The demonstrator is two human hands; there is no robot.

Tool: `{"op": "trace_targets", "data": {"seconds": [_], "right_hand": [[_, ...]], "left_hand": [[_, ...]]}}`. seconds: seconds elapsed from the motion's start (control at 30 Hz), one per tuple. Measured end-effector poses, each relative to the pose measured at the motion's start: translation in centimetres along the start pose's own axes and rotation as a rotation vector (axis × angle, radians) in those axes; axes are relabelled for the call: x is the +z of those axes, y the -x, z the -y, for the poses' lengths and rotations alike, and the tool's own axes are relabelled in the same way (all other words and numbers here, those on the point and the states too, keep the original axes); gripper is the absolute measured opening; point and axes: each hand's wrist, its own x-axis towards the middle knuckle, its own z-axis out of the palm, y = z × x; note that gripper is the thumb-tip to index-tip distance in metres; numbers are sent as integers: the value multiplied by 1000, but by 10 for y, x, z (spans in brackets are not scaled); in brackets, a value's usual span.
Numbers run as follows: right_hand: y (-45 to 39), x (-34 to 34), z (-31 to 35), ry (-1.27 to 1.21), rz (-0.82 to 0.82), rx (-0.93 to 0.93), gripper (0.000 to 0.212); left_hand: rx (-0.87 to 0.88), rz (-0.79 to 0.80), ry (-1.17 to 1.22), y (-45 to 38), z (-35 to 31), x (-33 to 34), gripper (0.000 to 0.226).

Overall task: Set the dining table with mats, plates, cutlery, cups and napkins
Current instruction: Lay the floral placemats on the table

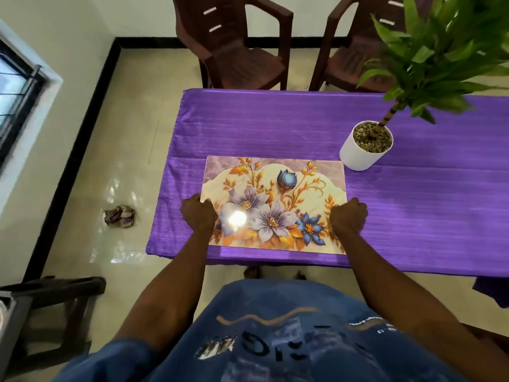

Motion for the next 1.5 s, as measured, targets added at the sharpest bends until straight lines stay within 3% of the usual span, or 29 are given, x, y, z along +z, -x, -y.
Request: {"op": "trace_targets", "data": {"seconds": [0.3,0.7,0.9,1.1,1.27,1.5], "right_hand": [[0,-1,-1,-43,58,55,66],[-10,-9,-1,-202,98,107,70],[-10,-16,-7,-379,96,116,50],[-14,-17,-12,-422,43,90,34],[-8,-14,-10,-329,-94,3,29],[-18,-28,-14,-493,248,-45,28]], "left_hand": [[-16,-2,-48,3,-9,-2,39],[69,-10,-143,18,-14,-6,47],[197,-2,-313,29,-19,-6,33],[242,-9,-480,35,-25,-4,29],[260,22,-524,40,-30,-4,31],[273,53,-542,42,-33,-2,31]]}}
